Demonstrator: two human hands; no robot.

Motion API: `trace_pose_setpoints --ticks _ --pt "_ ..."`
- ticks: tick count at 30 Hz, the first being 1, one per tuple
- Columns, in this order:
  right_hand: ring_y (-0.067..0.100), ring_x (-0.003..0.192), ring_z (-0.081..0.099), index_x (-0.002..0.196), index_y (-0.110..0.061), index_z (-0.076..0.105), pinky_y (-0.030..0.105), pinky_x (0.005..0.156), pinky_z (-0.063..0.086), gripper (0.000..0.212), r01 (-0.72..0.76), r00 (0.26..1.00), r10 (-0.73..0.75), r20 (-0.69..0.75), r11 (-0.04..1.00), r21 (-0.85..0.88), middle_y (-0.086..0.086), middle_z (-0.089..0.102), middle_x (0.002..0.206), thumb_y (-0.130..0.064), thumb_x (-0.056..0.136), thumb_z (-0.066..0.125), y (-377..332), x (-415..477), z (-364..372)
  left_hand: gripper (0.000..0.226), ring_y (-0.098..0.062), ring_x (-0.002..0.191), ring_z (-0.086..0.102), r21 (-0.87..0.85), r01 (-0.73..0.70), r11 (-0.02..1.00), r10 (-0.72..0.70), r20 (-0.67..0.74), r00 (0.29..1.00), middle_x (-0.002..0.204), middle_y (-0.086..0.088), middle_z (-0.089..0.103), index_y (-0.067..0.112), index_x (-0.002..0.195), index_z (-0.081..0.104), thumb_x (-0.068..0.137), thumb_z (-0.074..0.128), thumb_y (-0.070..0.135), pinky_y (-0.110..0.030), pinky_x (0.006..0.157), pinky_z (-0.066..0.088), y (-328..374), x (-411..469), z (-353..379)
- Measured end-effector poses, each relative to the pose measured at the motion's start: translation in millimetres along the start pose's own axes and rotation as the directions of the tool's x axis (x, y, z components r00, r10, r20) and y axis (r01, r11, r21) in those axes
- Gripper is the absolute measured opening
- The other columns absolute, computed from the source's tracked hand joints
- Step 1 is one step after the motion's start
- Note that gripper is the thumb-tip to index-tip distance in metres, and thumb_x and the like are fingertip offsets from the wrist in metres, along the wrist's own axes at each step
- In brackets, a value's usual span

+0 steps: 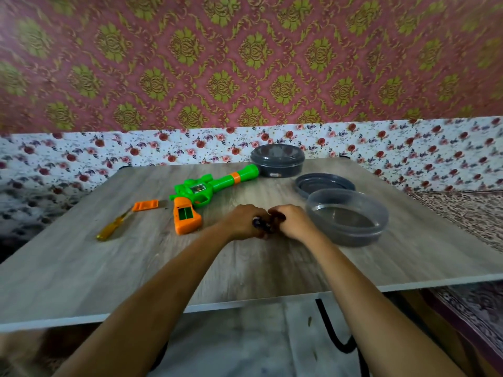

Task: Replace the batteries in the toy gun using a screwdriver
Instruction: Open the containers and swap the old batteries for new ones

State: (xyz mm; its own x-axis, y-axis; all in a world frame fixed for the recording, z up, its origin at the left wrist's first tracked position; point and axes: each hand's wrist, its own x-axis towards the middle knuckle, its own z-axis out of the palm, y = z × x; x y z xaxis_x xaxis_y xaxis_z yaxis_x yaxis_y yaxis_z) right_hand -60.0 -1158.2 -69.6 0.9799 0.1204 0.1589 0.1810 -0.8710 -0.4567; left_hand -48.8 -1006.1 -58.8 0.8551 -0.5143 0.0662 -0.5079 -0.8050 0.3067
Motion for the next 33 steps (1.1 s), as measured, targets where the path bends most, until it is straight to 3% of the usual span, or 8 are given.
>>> trace_pose_setpoints --ticks 4,11,20,22,26,29,31,33 --pt "0.024 0.107 0.062 0.110 -0.019 0.069 0.032 0.094 0.048 0.028 -0.049 0.998 0.050 -0.035 0.998 0.029 0.008 0.069 0.112 -0.016 0.083 0.061 1.6 11.9 5.8 0.034 -0.024 0.104 0.058 0.070 -0.019 0.997 0.018 0.023 1.000 0.110 -0.007 0.067 0.016 0.109 0.068 0.078 0.073 0.029 -0.034 0.087 0.043 -3.0 6.5 -3.6" --pt "0.028 0.098 0.064 0.096 -0.015 0.071 0.032 0.084 0.050 0.019 -0.113 0.985 0.109 -0.137 0.993 -0.022 0.011 0.070 0.102 -0.023 0.081 0.063 -3.8 18.1 10.4 0.031 -0.020 0.101 0.059 0.162 -0.046 0.986 0.025 0.127 0.992 0.111 -0.004 0.068 0.019 0.110 0.069 0.080 0.071 0.027 -0.031 0.083 0.045 -6.3 10.3 -13.3" --pt "0.019 0.085 0.066 0.091 -0.009 0.073 0.028 0.081 0.052 0.014 -0.071 0.958 0.093 -0.270 0.993 0.090 0.008 0.073 0.094 -0.010 0.079 0.067 -0.2 -4.5 -20.6 0.025 -0.020 0.097 0.061 0.206 -0.035 0.978 0.029 0.034 0.999 0.104 -0.003 0.069 0.020 0.103 0.070 0.084 0.066 0.036 -0.034 0.083 0.046 -11.3 7.8 -7.1" --pt "0.015 0.080 0.065 0.091 -0.007 0.073 0.023 0.077 0.050 0.013 -0.066 0.950 0.101 -0.295 0.990 0.124 0.006 0.073 0.091 -0.008 0.079 0.068 4.5 -16.0 -36.5 0.026 -0.020 0.098 0.061 0.179 -0.023 0.984 0.022 0.012 1.000 0.105 -0.004 0.069 0.018 0.104 0.070 0.084 0.066 0.035 -0.032 0.083 0.045 -8.8 7.5 -6.7" --pt "0.020 0.084 0.066 0.091 -0.007 0.072 0.029 0.080 0.051 0.013 -0.110 0.911 0.160 -0.379 0.982 0.152 0.009 0.073 0.091 -0.008 0.079 0.068 26.0 -36.1 -69.7 0.027 -0.019 0.094 0.063 0.005 -0.013 1.000 0.014 -0.146 0.989 0.105 -0.005 0.071 0.018 0.103 0.071 0.080 0.072 0.032 -0.031 0.082 0.049 12.6 14.7 -16.3" --pt "0.016 0.084 0.065 0.093 -0.011 0.071 0.029 0.081 0.052 0.013 -0.216 0.876 0.250 -0.413 0.968 0.127 0.004 0.072 0.093 -0.013 0.080 0.069 55.1 -52.1 -92.4 0.024 -0.015 0.091 0.063 -0.166 -0.103 0.981 0.061 -0.242 0.968 0.102 -0.002 0.071 0.018 0.102 0.071 0.080 0.073 0.029 -0.029 0.081 0.050 60.2 32.5 -25.8" --pt "0.020 0.086 0.067 0.092 -0.014 0.071 0.034 0.081 0.055 0.013 -0.275 0.859 0.291 -0.422 0.956 0.098 0.005 0.072 0.094 -0.018 0.080 0.070 72.5 -59.7 -99.9 0.025 -0.017 0.093 0.063 -0.212 -0.159 0.964 0.108 -0.235 0.966 0.103 -0.004 0.071 0.017 0.103 0.070 0.080 0.073 0.026 -0.028 0.083 0.049 91.1 45.0 -28.2" --pt "0.022 0.085 0.067 0.092 -0.021 0.071 0.032 0.073 0.055 0.013 -0.361 0.836 0.327 -0.440 0.932 0.007 0.003 0.072 0.092 -0.025 0.081 0.067 86.1 -70.4 -106.6 0.026 -0.018 0.096 0.063 -0.116 -0.193 0.974 0.173 -0.164 0.971 0.106 -0.004 0.070 0.016 0.105 0.070 0.081 0.072 0.026 -0.026 0.082 0.047 117.4 60.3 -22.3"
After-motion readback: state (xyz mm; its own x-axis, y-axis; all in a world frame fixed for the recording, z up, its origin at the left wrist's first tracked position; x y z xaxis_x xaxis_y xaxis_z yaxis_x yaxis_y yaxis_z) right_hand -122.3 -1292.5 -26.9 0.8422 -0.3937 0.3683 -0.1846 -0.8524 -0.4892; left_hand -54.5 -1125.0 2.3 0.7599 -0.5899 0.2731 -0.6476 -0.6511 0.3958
